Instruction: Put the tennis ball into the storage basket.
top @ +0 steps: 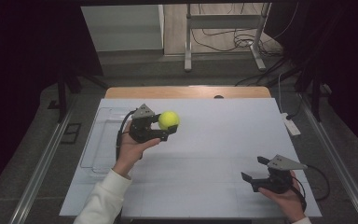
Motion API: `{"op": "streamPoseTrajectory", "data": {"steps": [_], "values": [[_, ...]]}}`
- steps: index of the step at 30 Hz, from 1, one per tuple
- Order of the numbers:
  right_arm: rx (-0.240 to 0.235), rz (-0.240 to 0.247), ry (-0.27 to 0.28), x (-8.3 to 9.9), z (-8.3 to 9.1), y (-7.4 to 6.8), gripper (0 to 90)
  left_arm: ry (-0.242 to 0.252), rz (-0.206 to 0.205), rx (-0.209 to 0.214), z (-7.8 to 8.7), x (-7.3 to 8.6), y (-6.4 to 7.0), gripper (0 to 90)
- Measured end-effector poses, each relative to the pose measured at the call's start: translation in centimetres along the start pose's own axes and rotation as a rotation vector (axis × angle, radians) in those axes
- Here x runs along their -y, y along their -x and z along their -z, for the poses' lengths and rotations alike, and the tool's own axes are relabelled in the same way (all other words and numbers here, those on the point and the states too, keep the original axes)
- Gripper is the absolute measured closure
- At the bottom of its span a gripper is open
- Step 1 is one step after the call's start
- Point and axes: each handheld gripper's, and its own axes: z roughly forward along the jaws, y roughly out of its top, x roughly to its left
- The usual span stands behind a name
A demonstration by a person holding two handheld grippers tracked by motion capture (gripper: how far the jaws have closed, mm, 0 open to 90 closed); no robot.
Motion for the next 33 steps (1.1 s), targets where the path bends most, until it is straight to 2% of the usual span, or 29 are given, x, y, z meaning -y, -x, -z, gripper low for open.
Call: {"op": "streamPoseTrajectory", "data": {"steps": [33], "values": [[0.000,-0.002,0.003,0.0,0.0,0.0,9.7,0.016,0.036,-0.052,1.2,0.3,-1.5,27.0]]}}
